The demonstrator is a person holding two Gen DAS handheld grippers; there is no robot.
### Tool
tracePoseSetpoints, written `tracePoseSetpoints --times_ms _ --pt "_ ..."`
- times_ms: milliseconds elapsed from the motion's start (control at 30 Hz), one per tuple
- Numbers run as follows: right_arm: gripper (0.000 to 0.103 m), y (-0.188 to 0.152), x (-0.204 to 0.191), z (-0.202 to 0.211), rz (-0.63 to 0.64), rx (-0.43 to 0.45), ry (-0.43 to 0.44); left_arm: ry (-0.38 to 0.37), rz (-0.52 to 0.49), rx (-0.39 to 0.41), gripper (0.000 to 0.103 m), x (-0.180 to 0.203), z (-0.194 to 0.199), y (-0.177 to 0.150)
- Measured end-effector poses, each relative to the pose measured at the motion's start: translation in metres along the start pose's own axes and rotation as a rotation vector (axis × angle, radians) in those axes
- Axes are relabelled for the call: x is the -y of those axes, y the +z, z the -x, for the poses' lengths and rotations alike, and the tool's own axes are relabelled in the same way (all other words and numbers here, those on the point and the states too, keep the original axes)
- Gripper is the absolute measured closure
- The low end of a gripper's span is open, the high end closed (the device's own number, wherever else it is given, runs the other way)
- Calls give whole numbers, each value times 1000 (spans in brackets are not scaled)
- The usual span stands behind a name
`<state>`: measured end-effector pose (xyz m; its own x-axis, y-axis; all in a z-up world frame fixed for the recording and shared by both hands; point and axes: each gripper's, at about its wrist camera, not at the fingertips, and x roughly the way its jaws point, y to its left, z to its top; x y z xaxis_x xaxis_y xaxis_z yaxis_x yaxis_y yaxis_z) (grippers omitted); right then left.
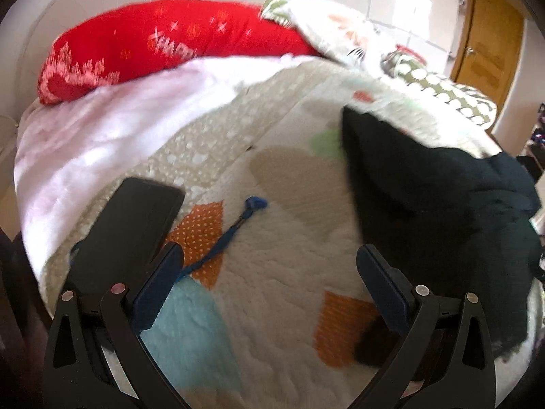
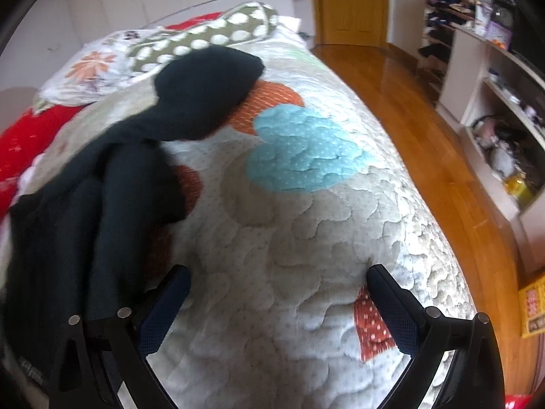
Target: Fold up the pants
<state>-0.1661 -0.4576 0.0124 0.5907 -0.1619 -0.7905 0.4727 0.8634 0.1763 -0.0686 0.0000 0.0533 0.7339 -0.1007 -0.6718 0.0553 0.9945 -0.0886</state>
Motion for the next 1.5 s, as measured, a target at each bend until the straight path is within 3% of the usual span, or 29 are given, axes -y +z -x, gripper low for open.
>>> tracePoseSetpoints --times_ms 67,200,233,333,567,700,733,867,1067,1133,1200,1267,1300,1333,1400,1433,1500 --pt "4 -8 3 26 -4 89 118 -20 -14 44 1 6 15 -1" --pt "4 -26 -18 66 96 238 183 -77 -48 29 1 24 38 2" --pt "4 -30 -27 77 132 261 218 -83 -61 33 1 30 43 1" --pt "4 -34 -54 86 213 292 205 -114 -61 -10 1 36 46 5" --pt "6 -34 -68 78 227 155 222 -185 -94 -75 1 59 46 -12" --pt "25 -34 -48 70 149 111 229 -231 -91 -106 1 66 39 -23" --pt "26 -33 -44 68 136 107 220 -237 -91 -111 1 67 37 -25" --pt "29 -24 -35 57 98 103 221 -190 -106 -154 1 74 17 -31" --pt "29 2 -27 22 29 84 274 -185 -23 -215 1 67 -13 -29" --pt "37 11 -26 6 -3 66 311 -197 -14 -255 1 73 -23 -29" --pt "55 22 -29 -13 -30 39 356 -205 -53 -257 1 84 -28 -28" --pt "63 29 -35 -22 -19 51 364 -223 -90 -254 1 93 -30 -28" --pt "73 30 -37 -23 -9 56 376 -226 -111 -249 10 98 -32 -28" --pt "77 32 -38 -21 -5 59 385 -226 -117 -243 20 98 -33 -27" --pt "89 31 -38 -13 2 90 401 -251 -128 -229 58 98 -33 -25" --pt "90 30 -35 -3 -5 121 409 -275 -126 -236 68 98 -32 -23" --pt "93 27 -30 16 -12 168 412 -326 -125 -249 70 94 -27 -17"
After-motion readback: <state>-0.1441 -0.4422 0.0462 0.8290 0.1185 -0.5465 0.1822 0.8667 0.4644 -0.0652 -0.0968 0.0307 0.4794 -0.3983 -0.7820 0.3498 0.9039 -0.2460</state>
